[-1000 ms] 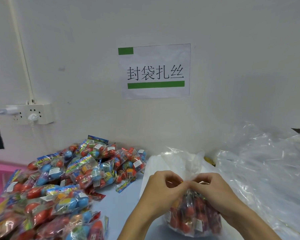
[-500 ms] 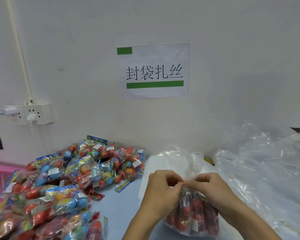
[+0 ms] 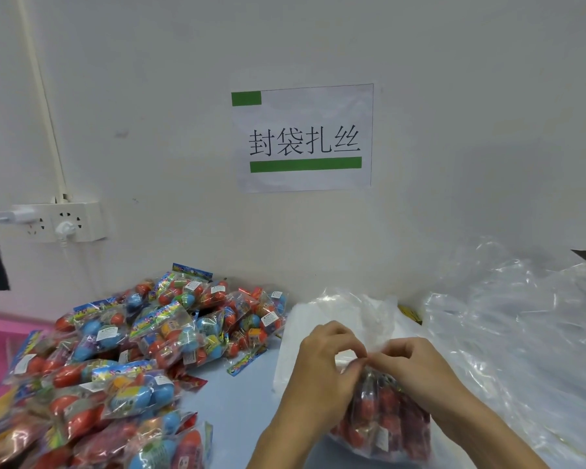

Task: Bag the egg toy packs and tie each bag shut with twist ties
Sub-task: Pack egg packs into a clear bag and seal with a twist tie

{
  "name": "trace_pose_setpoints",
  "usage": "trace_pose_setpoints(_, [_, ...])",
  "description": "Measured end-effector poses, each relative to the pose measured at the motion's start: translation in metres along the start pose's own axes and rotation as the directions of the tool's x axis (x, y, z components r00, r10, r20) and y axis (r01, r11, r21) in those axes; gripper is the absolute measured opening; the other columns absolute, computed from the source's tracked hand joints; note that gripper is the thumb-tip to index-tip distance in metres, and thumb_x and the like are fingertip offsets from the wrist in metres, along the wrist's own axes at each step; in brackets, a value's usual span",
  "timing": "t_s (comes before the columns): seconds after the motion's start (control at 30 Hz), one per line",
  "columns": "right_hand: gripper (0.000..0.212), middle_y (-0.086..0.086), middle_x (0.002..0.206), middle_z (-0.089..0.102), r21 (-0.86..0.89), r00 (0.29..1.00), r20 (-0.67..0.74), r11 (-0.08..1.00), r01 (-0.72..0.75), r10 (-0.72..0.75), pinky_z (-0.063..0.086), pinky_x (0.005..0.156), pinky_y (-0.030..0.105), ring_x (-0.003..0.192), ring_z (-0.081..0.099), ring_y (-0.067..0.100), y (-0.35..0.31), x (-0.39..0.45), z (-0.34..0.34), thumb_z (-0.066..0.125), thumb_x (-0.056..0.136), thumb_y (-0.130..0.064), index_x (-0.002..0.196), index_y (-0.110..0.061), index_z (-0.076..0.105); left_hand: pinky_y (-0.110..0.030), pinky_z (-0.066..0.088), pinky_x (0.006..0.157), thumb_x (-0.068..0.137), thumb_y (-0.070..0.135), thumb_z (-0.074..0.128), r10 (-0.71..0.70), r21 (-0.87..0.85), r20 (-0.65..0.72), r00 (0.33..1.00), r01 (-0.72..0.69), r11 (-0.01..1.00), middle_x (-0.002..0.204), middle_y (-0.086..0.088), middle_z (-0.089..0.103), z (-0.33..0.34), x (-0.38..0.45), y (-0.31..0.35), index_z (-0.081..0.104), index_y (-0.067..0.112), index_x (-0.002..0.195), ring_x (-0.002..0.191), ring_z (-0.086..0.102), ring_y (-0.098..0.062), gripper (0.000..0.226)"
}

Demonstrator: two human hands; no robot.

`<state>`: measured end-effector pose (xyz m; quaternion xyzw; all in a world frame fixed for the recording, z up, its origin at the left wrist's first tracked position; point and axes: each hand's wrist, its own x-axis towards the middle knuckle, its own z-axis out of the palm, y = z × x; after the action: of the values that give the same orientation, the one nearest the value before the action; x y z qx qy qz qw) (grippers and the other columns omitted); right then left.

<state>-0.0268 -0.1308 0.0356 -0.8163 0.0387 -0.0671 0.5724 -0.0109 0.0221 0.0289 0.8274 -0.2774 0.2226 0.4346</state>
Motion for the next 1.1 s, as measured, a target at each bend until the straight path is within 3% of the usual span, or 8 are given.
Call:
trace_pose_setpoints(0.1, [0.021,0.0,0.067,0.072,-0.045,1.0,-0.009,0.999,0.0,0.0,0.047,0.064,0.022,0.063,0.064,0.007,0.0,0.001,0.0,0.073,0.085,-0.016,0.065,-0.015,0.076,-0.009,0.043,0.08,0.09,0.011,0.068,0.017,0.02,0.038,0.999,-0.017,1.0,0.091,0.009,0.068,-0.002,0.0,0.0,0.076,0.018,0.087,0.088,0.058,-0.001,0.011])
trace_pose_setpoints(0.23, [0.025,-0.001,0.063,0.071,-0.082,0.999,-0.019,0.996,0.038,-0.039,0.047,0.059,0.019,0.059,0.063,0.006,0.0,0.0,0.001,0.073,0.084,-0.01,0.061,-0.018,0.075,-0.014,0.05,0.079,0.092,0.01,0.064,-0.073,-0.012,0.071,0.995,0.074,0.997,0.087,0.01,0.071,-0.002,0.0,0.003,0.074,0.02,0.086,0.085,0.062,-0.004,0.016])
trace_pose_setpoints(0.37, [0.029,-0.002,0.062,0.07,-0.06,0.993,0.006,0.991,0.116,-0.116,0.045,0.056,0.016,0.057,0.062,0.003,-0.001,-0.001,0.001,0.072,0.086,-0.007,0.062,-0.023,0.075,-0.011,0.047,0.067,0.087,0.006,0.068,-0.205,-0.143,0.007,0.979,0.204,0.968,0.076,0.007,0.071,-0.002,0.002,0.002,0.07,0.023,0.075,0.075,0.063,-0.004,0.02])
trace_pose_setpoints(0.5, [0.03,-0.006,0.057,0.065,0.003,0.977,0.033,0.978,0.209,-0.209,0.041,0.052,0.009,0.052,0.056,-0.001,-0.005,-0.005,0.004,0.071,0.09,-0.018,0.06,-0.023,0.074,-0.019,0.051,0.065,0.089,0.011,0.068,-0.279,-0.233,-0.005,0.96,0.27,0.934,0.073,0.003,0.069,-0.001,0.002,0.001,0.069,0.024,0.077,0.07,0.063,-0.011,0.019])
trace_pose_setpoints(0.63, [0.023,0.005,0.07,0.072,0.148,0.978,-0.033,0.967,0.209,-0.207,0.049,0.059,0.018,0.062,0.063,0.012,-0.004,-0.007,0.011,0.073,0.09,-0.028,0.071,-0.015,0.077,-0.027,0.056,0.07,0.091,0.012,0.069,-0.28,-0.303,-0.016,0.96,0.262,0.916,0.076,-0.002,0.072,-0.002,0.003,-0.001,0.072,0.02,0.082,0.073,0.067,-0.016,0.012])
trace_pose_setpoints(0.8, [0.015,0.001,0.076,0.077,0.273,0.971,-0.189,0.942,0.196,-0.147,0.054,0.064,0.026,0.072,0.074,0.016,-0.001,-0.005,0.023,0.076,0.088,-0.017,0.073,-0.018,0.081,-0.023,0.056,0.07,0.088,0.013,0.072,-0.419,-0.391,-0.073,0.905,0.361,0.847,0.077,-0.001,0.074,-0.001,0.005,-0.003,0.074,0.015,0.08,0.075,0.07,-0.013,0.008])
trace_pose_setpoints(0.93, [0.02,-0.003,0.075,0.077,0.235,0.964,-0.189,0.945,0.229,-0.187,0.052,0.064,0.02,0.072,0.074,0.013,0.002,-0.005,0.031,0.077,0.087,-0.014,0.071,-0.025,0.081,-0.041,0.057,0.077,0.085,0.013,0.074,-0.538,-0.454,-0.015,0.843,0.474,0.755,0.079,-0.008,0.075,-0.003,0.004,-0.006,0.075,0.01,0.079,0.074,0.069,-0.021,0.007])
trace_pose_setpoints(1.1, [0.025,0.0,0.083,0.079,0.306,0.96,-0.174,0.914,0.266,-0.221,0.058,0.071,0.027,0.081,0.076,0.017,0.002,-0.006,0.03,0.079,0.082,-0.003,0.085,-0.028,0.081,-0.032,0.055,0.067,0.077,0.024,0.085,-0.583,-0.499,0.019,0.812,0.513,0.699,0.075,-0.002,0.075,-0.005,0.003,-0.006,0.071,0.014,0.085,0.069,0.069,-0.018,0.018])
